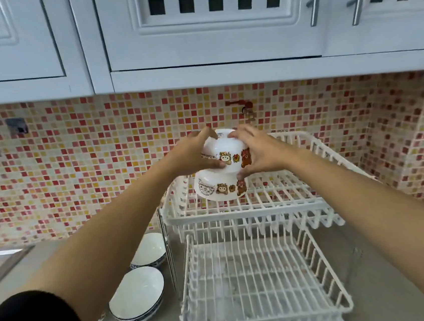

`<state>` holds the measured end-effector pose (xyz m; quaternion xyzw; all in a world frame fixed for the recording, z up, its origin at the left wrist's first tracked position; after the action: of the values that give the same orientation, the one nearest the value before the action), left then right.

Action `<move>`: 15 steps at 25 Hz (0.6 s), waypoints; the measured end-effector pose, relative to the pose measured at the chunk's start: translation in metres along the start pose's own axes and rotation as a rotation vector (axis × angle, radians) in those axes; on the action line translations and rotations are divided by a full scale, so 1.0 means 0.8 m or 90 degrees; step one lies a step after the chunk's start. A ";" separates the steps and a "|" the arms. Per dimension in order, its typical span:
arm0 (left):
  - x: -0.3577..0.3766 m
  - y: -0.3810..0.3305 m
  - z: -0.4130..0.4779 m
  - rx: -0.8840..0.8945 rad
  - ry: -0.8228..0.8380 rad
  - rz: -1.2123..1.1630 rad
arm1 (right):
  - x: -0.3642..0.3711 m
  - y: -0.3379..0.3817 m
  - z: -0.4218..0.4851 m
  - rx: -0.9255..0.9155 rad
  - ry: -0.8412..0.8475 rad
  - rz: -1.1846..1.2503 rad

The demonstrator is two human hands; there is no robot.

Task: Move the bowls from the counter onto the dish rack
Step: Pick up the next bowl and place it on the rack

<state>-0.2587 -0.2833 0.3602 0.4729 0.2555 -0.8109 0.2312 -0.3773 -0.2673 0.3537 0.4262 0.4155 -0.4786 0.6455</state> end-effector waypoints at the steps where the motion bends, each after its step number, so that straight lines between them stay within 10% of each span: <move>1: 0.012 0.004 0.001 -0.013 0.014 0.017 | 0.012 -0.004 0.002 -0.011 0.030 0.005; 15: 0.066 0.022 -0.002 -0.093 0.099 0.053 | 0.075 -0.010 0.014 -0.063 0.121 -0.003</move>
<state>-0.2705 -0.3030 0.3094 0.5264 0.3114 -0.7407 0.2781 -0.3716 -0.2949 0.2993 0.4358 0.4991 -0.4167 0.6224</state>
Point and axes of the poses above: each hand's wrist, its own z-axis towards the middle knuckle, its own x-axis out of the palm, y = z × x, the point moved 10 cm from there along z, towards the middle knuckle, and after that the axes turned 15 degrees about x, right-handed, at the moved point
